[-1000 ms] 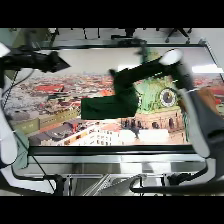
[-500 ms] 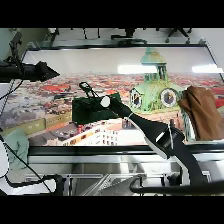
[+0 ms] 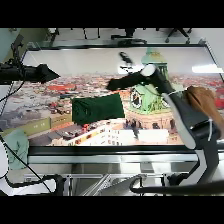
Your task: Fold the shirts.
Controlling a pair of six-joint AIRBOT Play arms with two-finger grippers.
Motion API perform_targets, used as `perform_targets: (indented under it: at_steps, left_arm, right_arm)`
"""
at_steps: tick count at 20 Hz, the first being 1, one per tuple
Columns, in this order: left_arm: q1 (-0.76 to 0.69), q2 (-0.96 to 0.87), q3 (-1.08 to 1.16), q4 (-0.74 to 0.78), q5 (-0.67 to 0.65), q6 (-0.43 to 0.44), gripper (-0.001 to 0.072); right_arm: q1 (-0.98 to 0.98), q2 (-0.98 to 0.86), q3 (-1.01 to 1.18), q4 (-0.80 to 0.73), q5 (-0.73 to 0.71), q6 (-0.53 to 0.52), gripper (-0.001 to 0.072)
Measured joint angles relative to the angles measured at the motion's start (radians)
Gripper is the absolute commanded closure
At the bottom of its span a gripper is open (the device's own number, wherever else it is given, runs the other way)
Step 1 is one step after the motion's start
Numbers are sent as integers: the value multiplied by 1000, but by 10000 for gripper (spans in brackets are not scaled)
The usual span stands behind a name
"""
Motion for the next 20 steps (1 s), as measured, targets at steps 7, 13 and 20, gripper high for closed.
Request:
perform_targets:
  at_steps: [7, 13, 20]
  left_arm:
    - [0, 0, 0, -1, 0, 1, 695]
    - [-5, 0, 0, -3, 0, 2, 695]
    - [-7, 0, 0, 0, 0, 2, 695]
  right_arm:
    - [-113, -108, -90, -55, 106, 61, 113]
    - [-68, -219, -98, 105, 97, -14, 147]
    - [-62, -211, -59, 247, 104, -133, 688]
